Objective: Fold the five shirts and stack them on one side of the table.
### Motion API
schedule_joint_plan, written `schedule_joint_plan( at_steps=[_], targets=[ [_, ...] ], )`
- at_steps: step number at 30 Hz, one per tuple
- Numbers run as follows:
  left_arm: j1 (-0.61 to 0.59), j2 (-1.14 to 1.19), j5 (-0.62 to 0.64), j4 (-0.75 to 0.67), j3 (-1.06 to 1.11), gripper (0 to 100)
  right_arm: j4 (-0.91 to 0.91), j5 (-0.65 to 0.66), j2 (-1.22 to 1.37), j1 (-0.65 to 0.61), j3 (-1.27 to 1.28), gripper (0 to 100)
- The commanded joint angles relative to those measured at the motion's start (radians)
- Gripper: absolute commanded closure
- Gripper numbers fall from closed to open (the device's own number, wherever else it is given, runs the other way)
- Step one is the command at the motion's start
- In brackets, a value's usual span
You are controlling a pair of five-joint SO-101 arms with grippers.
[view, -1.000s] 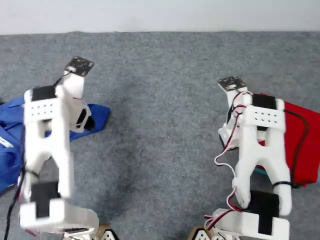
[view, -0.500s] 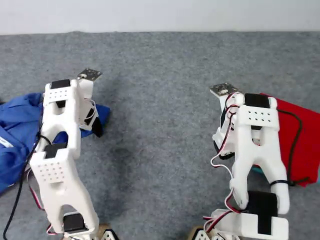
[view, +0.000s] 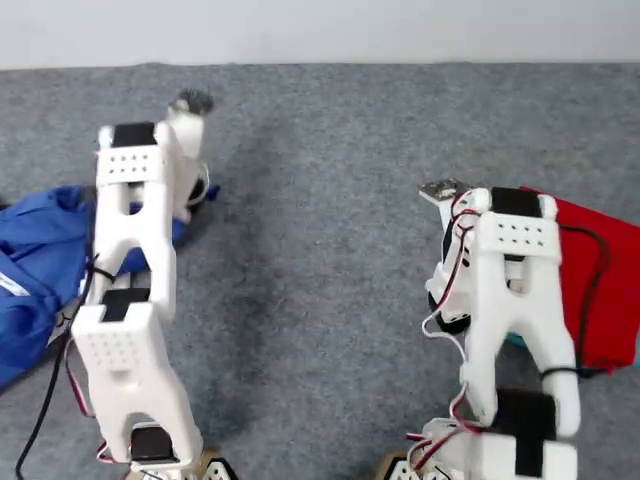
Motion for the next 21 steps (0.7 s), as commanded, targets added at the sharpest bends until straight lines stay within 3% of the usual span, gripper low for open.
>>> schedule_joint_plan(
  at_steps=[1, 8, 21],
  targets=[
    [0.02, -0.176, 0.101, 0.012, -0.139, 99, 0.013, -0.006, -0.119, -0.007, -0.055, 98.9],
    [0.123, -0.353, 0.149, 0.035, -0.229, 99, 0.013, -0.006, -0.205, -0.002, -0.052, 99.0],
    [0.638, -0.463, 0.141, 0.153, -0.203, 99, 0.013, -0.009, -0.211, -0.001, -0.051, 99.0]
  ],
)
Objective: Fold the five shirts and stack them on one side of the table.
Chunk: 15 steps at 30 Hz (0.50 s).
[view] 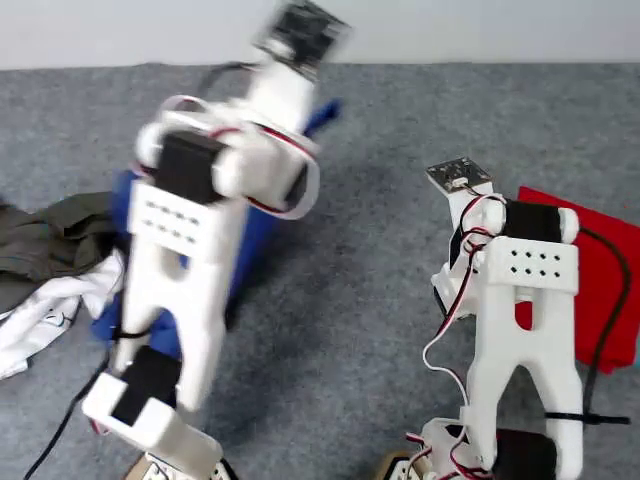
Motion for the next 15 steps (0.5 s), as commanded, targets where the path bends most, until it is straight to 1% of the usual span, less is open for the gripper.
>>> schedule_joint_plan(
  at_steps=[1, 5, 8, 11, 12, 15],
  targets=[
    [0.117, -0.049, 0.003, 0.018, -0.004, 99, 0.012, -0.009, -0.039, 0.001, -0.051, 99.0],
    [0.226, -0.057, 0.003, 0.02, 0.024, 99, 0.012, -0.011, -0.036, 0.001, -0.051, 99.0],
    [0.227, -0.055, 0.006, 0.02, 0.025, 98, 0.012, -0.011, -0.035, 0.001, -0.051, 99.0],
    [0.196, -0.066, 0.009, 0.025, 0.03, 97, 0.015, -0.011, -0.035, 0.001, -0.051, 99.0],
    [0.186, -0.083, 0.005, 0.025, 0.047, 94, 0.015, -0.011, -0.033, 0.001, -0.049, 99.0],
    [0.167, -0.169, 0.008, 0.021, 0.128, 81, 0.012, -0.011, -0.033, 0.001, -0.049, 99.0]
  ],
)
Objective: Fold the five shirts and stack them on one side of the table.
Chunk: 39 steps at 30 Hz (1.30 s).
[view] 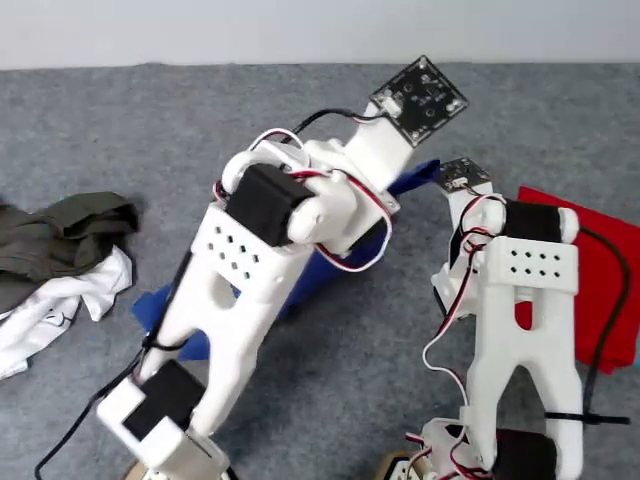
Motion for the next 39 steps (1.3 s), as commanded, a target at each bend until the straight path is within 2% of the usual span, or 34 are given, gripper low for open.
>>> schedule_joint_plan(
  at_steps=[1, 5, 9, 15, 20, 25, 32, 39],
  targets=[
    [-0.017, -0.143, 0.011, 0.021, 0.068, 78, 0.012, -0.011, -0.031, 0.002, -0.049, 99.0],
    [-0.075, -0.219, 0.011, 0.017, 0.186, 78, 0.012, -0.011, -0.031, 0.002, -0.049, 99.0],
    [-0.222, -0.203, 0.011, -0.011, 0.254, 78, 0.012, -0.011, -0.031, 0.002, -0.049, 99.0],
    [-0.46, -0.018, 0.011, -0.203, 0.328, 78, -0.015, -0.011, -0.031, 0.001, -0.049, 99.0],
    [-0.525, 0.238, 0.005, -0.313, 0.328, 77, -0.018, -0.012, -0.031, -0.002, -0.049, 99.0],
    [-0.519, 0.443, 0.003, -0.387, 0.291, 77, -0.01, -0.011, -0.031, 0.001, -0.049, 99.0],
    [-0.526, 0.71, 0.005, -0.338, 0.016, 77, -0.007, -0.011, -0.031, 0.001, -0.049, 99.0],
    [-0.525, 0.984, -0.002, -0.109, -0.305, 79, -0.01, -0.008, -0.031, 0.001, -0.049, 99.0]
  ],
)
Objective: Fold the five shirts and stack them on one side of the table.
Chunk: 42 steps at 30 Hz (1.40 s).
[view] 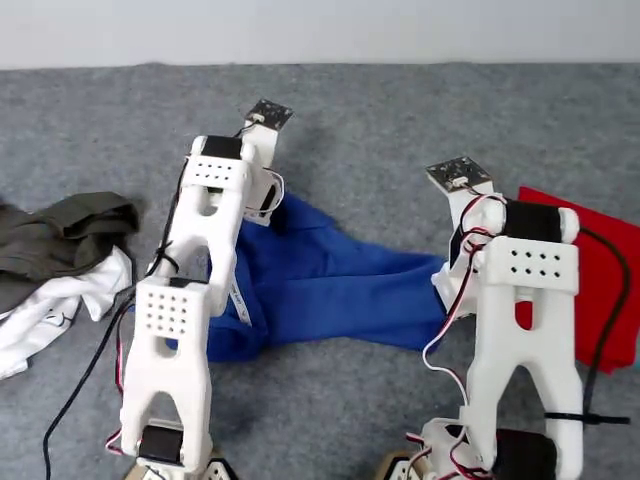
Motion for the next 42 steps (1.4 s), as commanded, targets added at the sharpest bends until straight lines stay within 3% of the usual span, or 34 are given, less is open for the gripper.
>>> schedule_joint_plan(
  at_steps=[1, 3, 6, 10, 21, 29, 33, 39, 42],
  targets=[
    [-0.009, 0.094, -0.034, 0.167, -0.203, 81, -0.002, -0.008, -0.031, -0.001, -0.049, 99.0],
    [-0.005, 0.153, -0.117, 0.25, -0.297, 87, -0.005, -0.008, -0.031, -0.001, -0.049, 99.0],
    [-0.011, 0.187, -0.181, 0.252, -0.318, 99, -0.01, -0.006, -0.031, -0.002, -0.049, 99.0],
    [-0.023, 0.114, -0.18, 0.253, -0.222, 99, -0.007, -0.006, -0.031, -0.002, -0.049, 99.0],
    [-0.023, -0.485, -0.183, 0.242, 0.495, 99, -0.01, -0.012, -0.039, -0.007, -0.052, 99.0],
    [-0.031, -0.918, -0.18, 0.081, 0.868, 99, -0.062, -0.012, -0.035, -0.007, -0.055, 99.0],
    [-0.031, -0.973, -0.167, 0.032, 0.926, 96, -0.09, -0.012, -0.033, -0.007, -0.054, 99.0],
    [-0.061, -0.979, -0.035, -0.009, 0.921, 78, -0.102, -0.012, -0.031, -0.008, -0.051, 99.0],
    [-0.094, -0.97, -0.011, -0.057, 0.892, 76, -0.101, -0.012, -0.031, -0.007, -0.051, 99.0]
  ],
)
